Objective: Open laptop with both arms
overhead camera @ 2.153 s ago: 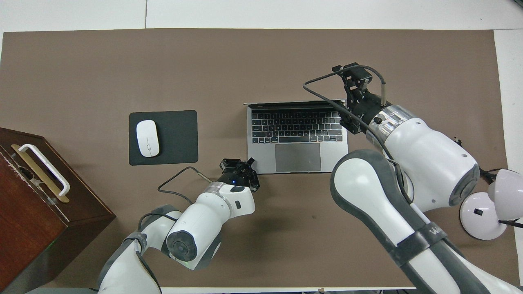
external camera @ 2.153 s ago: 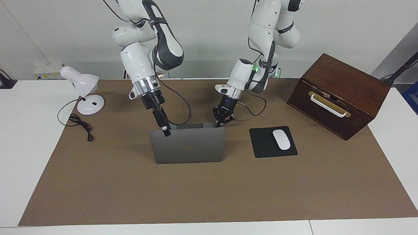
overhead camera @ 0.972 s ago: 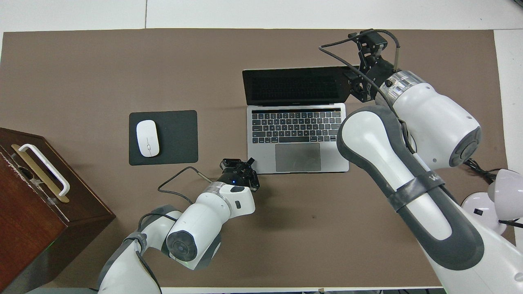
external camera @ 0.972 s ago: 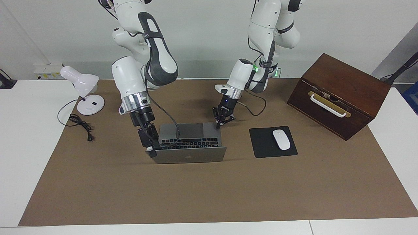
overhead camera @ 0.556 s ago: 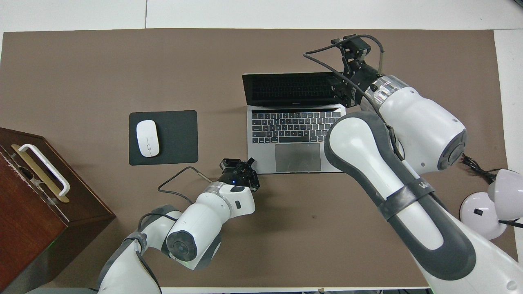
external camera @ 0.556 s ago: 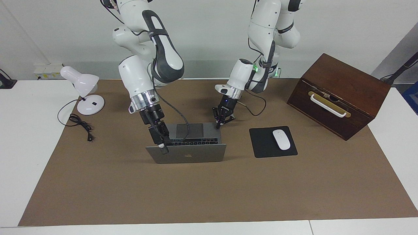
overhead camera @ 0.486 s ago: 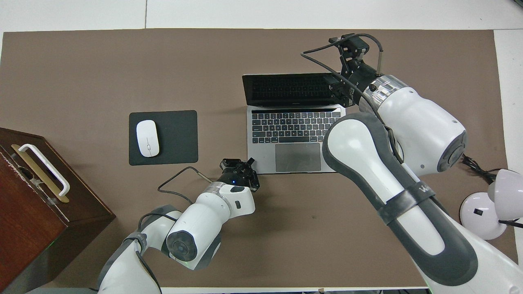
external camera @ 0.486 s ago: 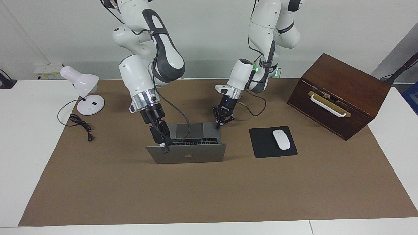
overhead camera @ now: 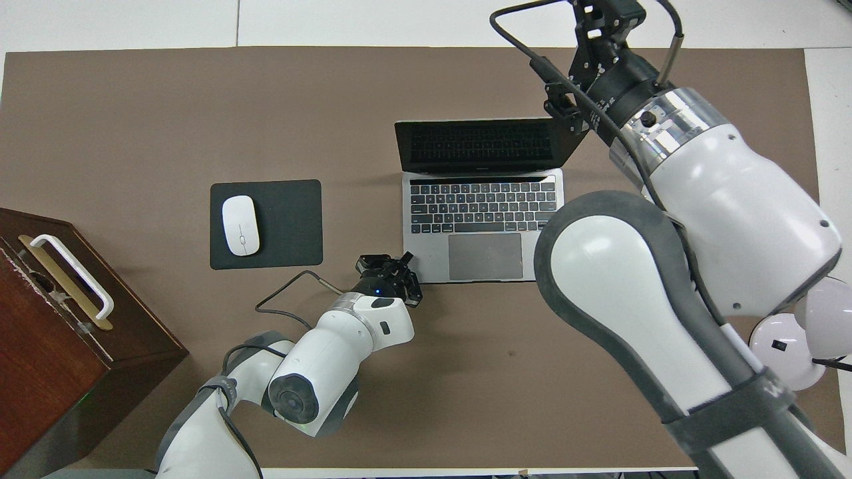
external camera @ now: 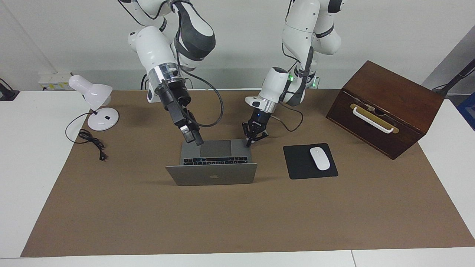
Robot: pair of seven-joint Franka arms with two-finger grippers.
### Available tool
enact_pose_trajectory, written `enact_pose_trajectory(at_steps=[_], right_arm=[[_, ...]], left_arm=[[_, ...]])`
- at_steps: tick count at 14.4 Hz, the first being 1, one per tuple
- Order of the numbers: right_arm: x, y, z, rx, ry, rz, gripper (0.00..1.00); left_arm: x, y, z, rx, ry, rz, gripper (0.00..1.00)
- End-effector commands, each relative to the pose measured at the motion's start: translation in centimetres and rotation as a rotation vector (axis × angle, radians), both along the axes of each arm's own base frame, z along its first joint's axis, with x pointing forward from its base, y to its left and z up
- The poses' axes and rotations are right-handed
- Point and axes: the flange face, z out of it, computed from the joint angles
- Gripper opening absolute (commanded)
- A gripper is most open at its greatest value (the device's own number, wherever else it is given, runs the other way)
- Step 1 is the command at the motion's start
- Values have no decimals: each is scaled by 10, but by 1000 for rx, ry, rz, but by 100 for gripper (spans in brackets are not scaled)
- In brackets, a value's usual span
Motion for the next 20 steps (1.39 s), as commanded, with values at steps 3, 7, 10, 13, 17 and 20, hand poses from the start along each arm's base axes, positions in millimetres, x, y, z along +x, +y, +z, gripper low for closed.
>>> enact_pose_trajectory(at_steps=[3,7,10,13,17,20], right_arm=[[23,-40,5,-378,-74,236,100],[4,-122,-31,-803,252,633,100],[-28,-182,-25,-836,447,827,100],[-46,-208,39,-928,504,900,100],[-60,-204,84,-1037,592,944,100],[-73,-192,55,-1093,748,1040,100]], left_arm=[[7,6,32,-32,14,44,0],[24,21,72,-9,76,73,0],[38,38,104,22,144,94,0],[48,54,127,42,185,111,0],[67,98,175,115,242,92,0],[88,137,224,168,300,73,0]])
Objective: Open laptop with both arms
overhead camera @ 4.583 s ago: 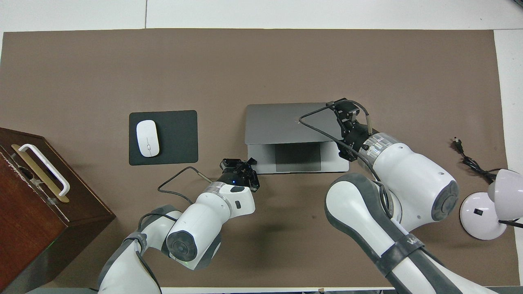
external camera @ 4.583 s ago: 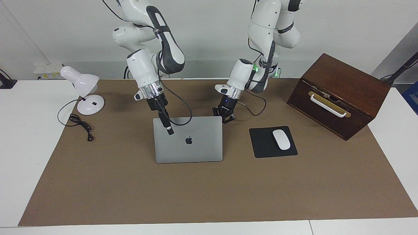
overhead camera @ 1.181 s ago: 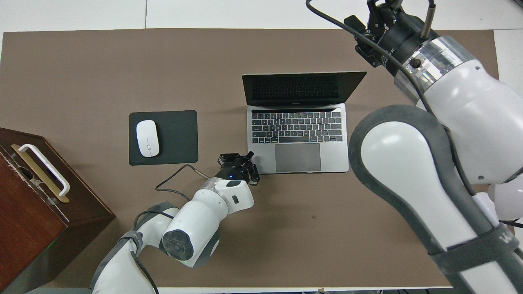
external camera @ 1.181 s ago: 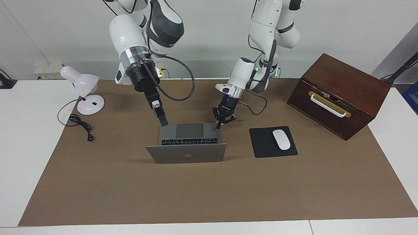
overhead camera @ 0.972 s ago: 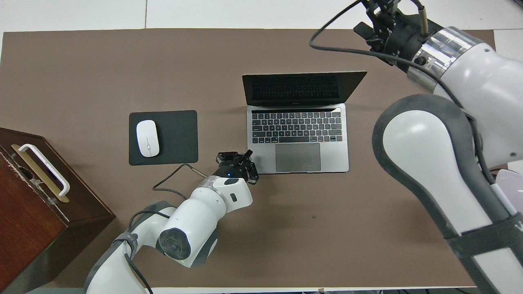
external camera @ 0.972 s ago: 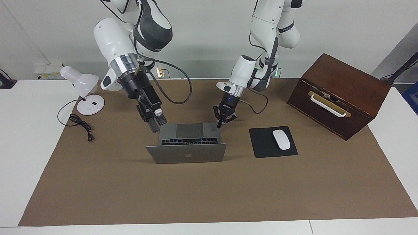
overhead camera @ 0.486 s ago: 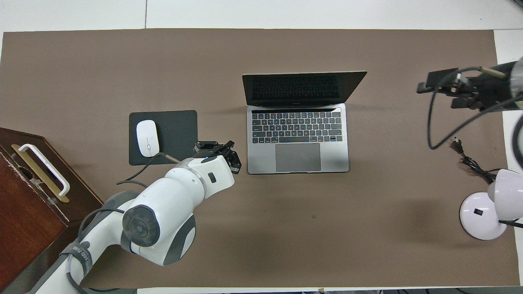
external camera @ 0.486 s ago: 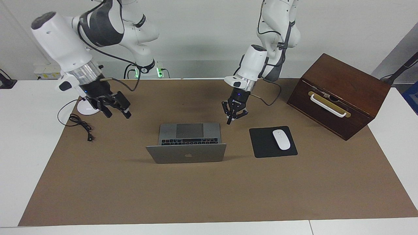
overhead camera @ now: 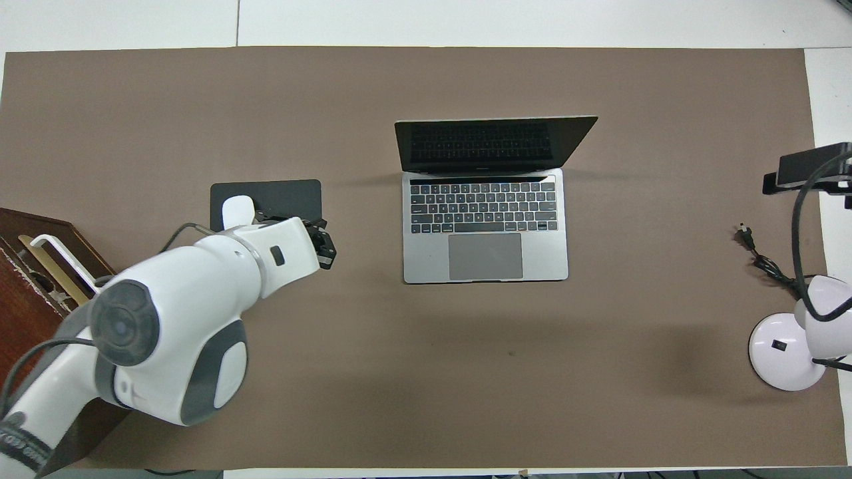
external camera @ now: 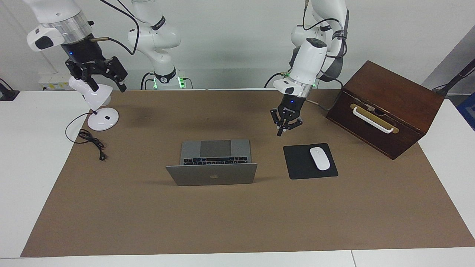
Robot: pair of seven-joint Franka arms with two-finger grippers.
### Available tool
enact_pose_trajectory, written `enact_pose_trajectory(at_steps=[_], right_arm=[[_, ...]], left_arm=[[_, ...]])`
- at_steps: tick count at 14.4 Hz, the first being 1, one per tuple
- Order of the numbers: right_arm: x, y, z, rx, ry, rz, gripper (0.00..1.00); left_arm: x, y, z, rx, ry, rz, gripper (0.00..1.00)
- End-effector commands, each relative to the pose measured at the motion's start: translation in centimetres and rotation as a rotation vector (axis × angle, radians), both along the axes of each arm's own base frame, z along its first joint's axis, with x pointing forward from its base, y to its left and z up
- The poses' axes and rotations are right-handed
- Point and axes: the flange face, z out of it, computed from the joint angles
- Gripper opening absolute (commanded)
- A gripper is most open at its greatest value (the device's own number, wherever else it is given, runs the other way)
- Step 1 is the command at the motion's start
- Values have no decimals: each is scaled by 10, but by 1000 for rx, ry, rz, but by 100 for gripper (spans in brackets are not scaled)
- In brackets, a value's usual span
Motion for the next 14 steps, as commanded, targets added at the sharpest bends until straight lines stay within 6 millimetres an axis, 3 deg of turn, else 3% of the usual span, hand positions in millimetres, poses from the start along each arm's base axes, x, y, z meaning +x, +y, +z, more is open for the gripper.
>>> enact_pose_trajectory(at_steps=[1,3,5,7,8,9,11,14], right_arm=[[-4,-3,-38,-68,129,42,100],[-13,-13,-45,-65,158,70,100],[-16,-20,-39,-63,158,58,100],[-14,-37,-36,-60,136,33,100],[-14,-47,-35,-55,127,35,100],[-13,-55,-36,-51,124,43,100],[-12,-61,-39,-41,128,33,100],[-8,-54,-40,-43,111,38,100]], left_arm=[[9,35,42,27,45,-24,0],[11,67,58,53,56,-40,0],[12,95,76,78,79,-58,0],[16,124,92,93,111,-43,0],[16,134,102,97,129,-32,5],[17,141,109,98,144,-23,22],[18,161,111,95,167,16,100],[18,191,114,90,171,74,100]])
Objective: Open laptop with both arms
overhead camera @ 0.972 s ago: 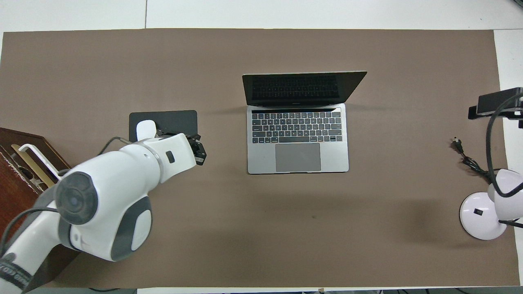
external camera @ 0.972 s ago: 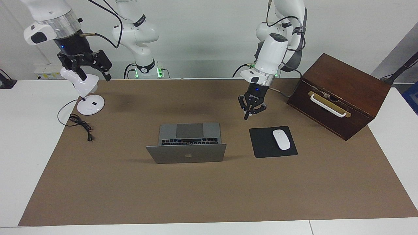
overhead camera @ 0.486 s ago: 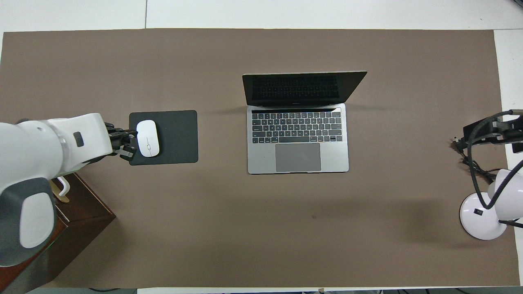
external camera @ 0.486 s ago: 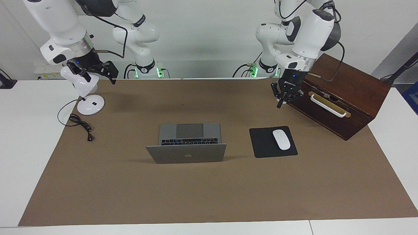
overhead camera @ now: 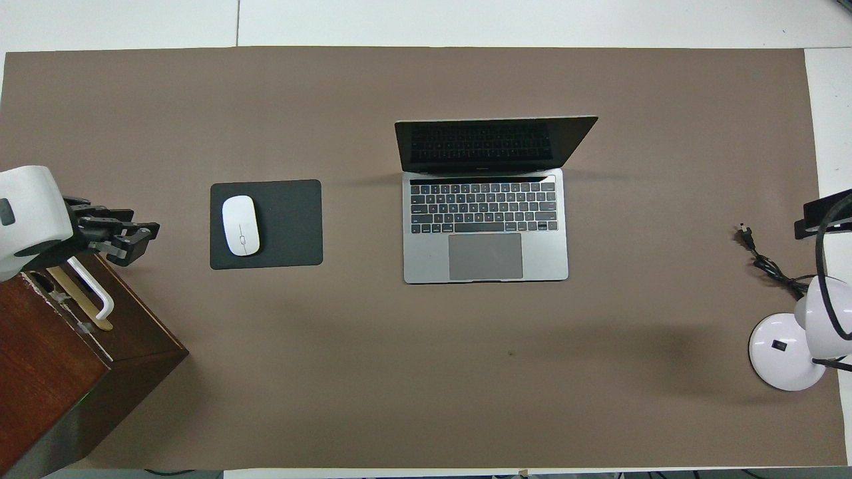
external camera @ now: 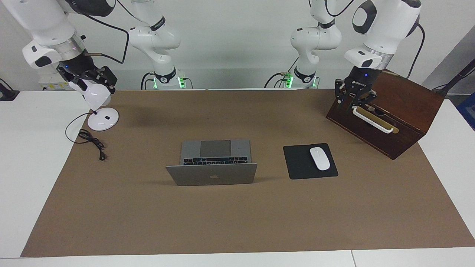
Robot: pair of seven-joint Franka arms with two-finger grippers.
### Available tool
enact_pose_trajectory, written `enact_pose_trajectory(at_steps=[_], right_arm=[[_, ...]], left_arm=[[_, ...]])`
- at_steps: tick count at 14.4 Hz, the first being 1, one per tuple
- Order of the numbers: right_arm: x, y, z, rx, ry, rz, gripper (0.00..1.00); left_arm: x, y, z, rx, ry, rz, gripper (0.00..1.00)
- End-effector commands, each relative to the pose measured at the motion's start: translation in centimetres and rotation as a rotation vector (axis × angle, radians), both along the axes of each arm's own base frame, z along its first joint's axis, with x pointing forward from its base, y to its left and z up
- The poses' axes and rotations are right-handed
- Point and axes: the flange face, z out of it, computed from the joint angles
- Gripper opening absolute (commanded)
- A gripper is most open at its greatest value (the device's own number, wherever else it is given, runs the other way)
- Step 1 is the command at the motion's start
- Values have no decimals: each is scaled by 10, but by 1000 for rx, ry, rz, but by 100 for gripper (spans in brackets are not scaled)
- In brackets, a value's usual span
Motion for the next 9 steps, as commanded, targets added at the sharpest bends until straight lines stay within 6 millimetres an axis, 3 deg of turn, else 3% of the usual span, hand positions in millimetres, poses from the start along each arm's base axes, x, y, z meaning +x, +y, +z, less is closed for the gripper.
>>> enact_pose_trajectory(at_steps=[1,5,7,9], right_arm=[[0,7,-5,16,-6,8,100],[0,12,-11,50,-4,-80,100],[0,13,-15,50,2,-80,100],[0,15,-23,49,-19,-79,100]], left_arm=[[-1,28,5,3,11,47,100],[6,58,20,-22,-12,213,100],[14,57,37,-65,-9,440,100],[23,52,50,-50,-10,553,100]])
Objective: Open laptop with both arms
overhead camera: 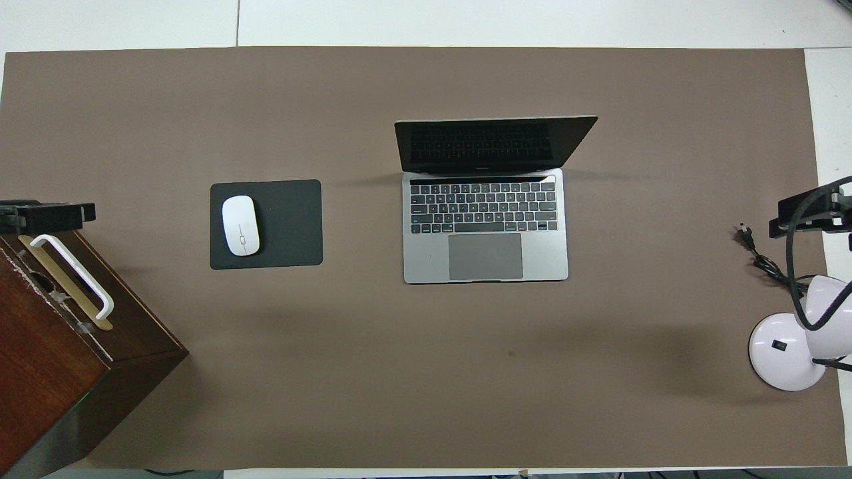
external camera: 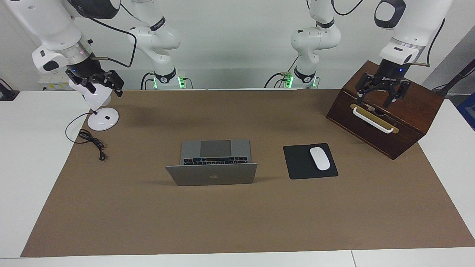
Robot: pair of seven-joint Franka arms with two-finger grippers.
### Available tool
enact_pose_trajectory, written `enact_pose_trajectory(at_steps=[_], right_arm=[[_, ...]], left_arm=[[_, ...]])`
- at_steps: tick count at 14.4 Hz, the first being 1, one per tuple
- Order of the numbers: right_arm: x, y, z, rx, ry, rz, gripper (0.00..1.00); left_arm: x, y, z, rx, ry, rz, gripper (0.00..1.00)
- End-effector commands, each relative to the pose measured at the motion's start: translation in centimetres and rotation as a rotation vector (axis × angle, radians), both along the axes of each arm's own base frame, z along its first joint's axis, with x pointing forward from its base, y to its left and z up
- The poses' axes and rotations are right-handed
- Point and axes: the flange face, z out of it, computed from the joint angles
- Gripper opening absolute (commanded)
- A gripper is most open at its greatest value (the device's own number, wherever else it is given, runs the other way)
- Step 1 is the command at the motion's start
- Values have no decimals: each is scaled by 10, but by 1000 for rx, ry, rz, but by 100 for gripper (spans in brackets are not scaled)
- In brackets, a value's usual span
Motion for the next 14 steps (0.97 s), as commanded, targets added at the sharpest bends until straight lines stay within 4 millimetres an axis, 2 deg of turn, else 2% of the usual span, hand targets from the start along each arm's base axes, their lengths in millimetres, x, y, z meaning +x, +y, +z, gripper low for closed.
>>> enact_pose_trajectory(at_steps=[1,6,8,10,14], right_arm=[[-4,3,-10,12,-41,-17,100],[-1,3,-8,10,-50,-6,100],[-1,3,-8,12,-50,-8,100],[0,5,-7,11,-52,-5,100],[0,6,-7,10,-53,4,100]], left_arm=[[16,-6,20,0,33,133,100],[12,-4,43,6,186,122,100],[10,-2,46,6,235,122,100],[9,0,41,6,280,131,100],[7,-2,46,51,289,155,100]])
